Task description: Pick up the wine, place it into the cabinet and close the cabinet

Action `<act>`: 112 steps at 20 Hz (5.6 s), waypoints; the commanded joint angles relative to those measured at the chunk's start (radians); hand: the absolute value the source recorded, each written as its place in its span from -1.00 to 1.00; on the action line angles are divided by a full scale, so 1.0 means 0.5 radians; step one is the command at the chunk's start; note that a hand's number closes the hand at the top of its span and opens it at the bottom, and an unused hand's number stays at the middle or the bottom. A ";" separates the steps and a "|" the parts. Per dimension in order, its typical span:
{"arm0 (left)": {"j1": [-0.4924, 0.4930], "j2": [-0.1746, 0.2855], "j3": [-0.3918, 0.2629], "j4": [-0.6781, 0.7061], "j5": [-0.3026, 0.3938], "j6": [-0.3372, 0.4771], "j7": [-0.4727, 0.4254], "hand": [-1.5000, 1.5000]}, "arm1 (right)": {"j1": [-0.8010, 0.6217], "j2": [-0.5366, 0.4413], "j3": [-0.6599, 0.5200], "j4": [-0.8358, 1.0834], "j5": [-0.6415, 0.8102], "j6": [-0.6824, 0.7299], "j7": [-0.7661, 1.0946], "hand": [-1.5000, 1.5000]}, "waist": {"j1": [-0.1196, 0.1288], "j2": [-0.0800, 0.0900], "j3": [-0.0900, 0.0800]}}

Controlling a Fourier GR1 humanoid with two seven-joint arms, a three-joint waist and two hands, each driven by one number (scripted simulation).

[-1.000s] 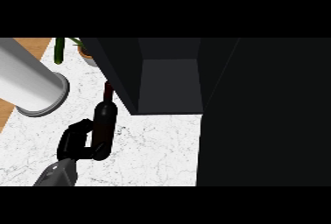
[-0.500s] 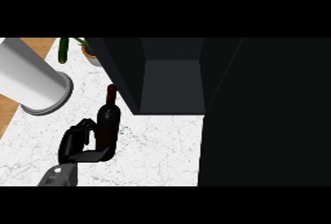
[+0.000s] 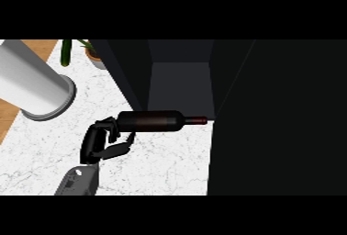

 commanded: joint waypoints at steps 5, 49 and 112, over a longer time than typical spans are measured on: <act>-0.204 -0.129 -0.283 -0.238 -0.010 0.312 0.507 1.00 | 0.125 -0.021 -0.042 -0.064 -0.131 0.066 -0.098 -1.00 | -0.031 0.010 -0.008; -0.691 -0.086 -0.711 0.138 -0.248 1.261 1.296 1.00 | 0.148 0.023 -0.040 -0.075 -0.222 0.247 -0.141 -1.00 | -0.225 0.057 -0.010; -0.833 -0.019 -0.988 0.063 -1.222 1.655 2.168 -1.00 | 0.128 0.027 -0.009 0.062 -0.269 0.425 -0.197 -1.00 | -0.316 0.079 -0.014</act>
